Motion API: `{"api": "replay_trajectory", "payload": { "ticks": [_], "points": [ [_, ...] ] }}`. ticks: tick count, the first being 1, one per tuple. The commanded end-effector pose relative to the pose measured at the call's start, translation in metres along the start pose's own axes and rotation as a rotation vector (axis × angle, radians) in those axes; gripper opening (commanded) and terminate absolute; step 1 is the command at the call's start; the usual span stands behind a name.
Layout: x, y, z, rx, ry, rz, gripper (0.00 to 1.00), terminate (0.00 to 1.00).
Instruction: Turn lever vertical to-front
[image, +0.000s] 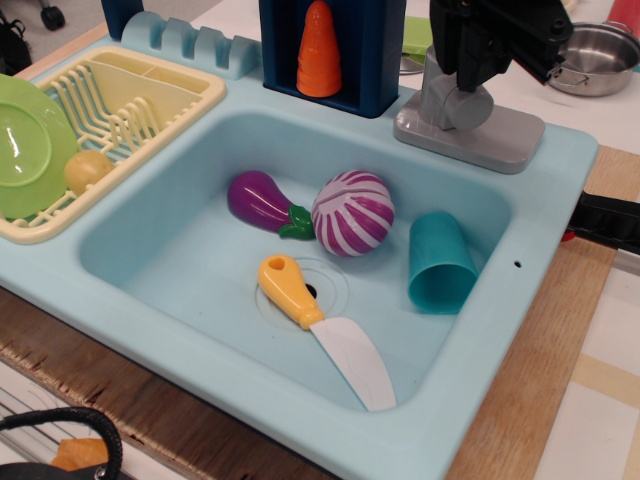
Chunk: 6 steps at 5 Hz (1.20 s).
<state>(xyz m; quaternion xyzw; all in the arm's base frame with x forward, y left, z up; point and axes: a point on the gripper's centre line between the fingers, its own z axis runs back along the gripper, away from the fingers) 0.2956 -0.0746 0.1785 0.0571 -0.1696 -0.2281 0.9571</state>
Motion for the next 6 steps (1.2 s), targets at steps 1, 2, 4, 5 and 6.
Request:
{"api": "replay_trajectory", "payload": {
  "ticks": [1, 2, 4, 5, 6],
  "points": [
    [-0.026, -0.018, 0.007, -0.046, 0.002, 0.028, 0.00, 0.00],
    [-0.035, -0.018, -0.005, -0.080, 0.025, 0.044, 0.00, 0.00],
    [-0.061, -0.020, -0.021, -0.135, 0.095, 0.105, 0.00, 0.00],
    [-0.071, -0.019, -0.024, -0.167, 0.146, 0.129, 0.00, 0.00],
    [-0.085, -0.022, -0.023, -0.176, 0.172, 0.150, 0.00, 0.00]
  ]
}}
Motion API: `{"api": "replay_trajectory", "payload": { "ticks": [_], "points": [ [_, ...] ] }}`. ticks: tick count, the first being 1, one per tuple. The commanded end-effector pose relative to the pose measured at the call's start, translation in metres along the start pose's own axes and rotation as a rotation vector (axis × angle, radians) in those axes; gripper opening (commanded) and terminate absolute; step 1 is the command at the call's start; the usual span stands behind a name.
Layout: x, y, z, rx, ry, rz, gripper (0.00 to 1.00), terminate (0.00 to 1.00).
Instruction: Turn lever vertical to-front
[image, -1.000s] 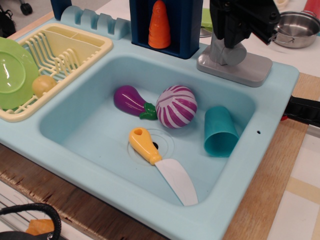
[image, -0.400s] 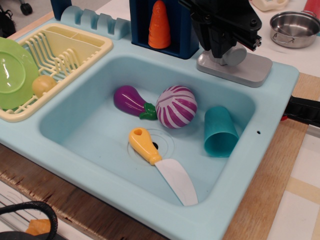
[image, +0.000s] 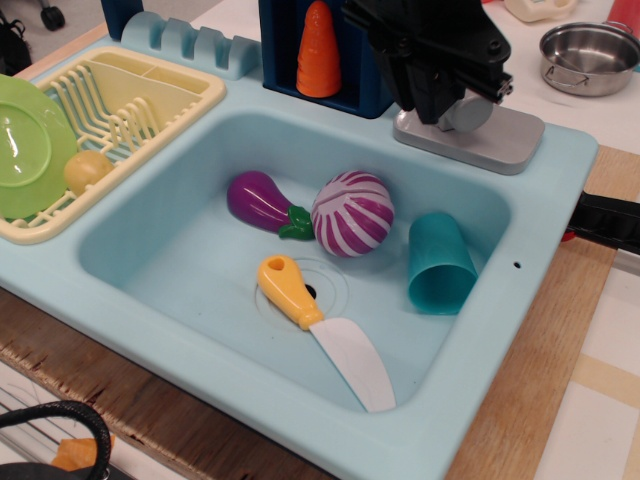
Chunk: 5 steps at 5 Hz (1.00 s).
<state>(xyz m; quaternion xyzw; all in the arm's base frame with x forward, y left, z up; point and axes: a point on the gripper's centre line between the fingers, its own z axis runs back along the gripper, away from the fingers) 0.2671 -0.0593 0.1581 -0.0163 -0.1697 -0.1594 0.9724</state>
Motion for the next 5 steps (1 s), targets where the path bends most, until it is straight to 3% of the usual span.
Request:
{"api": "replay_trajectory", "payload": {
  "ticks": [1, 2, 3, 4, 5],
  "points": [
    [-0.066, -0.012, -0.013, -0.060, 0.238, 0.032, 0.00, 0.00],
    [-0.080, -0.014, -0.021, -0.090, 0.250, 0.057, 0.00, 0.00],
    [-0.073, -0.013, -0.009, -0.061, 0.261, 0.037, 0.00, 0.00],
    [-0.073, -0.013, -0.009, -0.061, 0.261, 0.037, 1.00, 0.00],
    [-0.073, -0.013, -0.009, -0.061, 0.261, 0.037, 1.00, 1.00]
  ]
}}
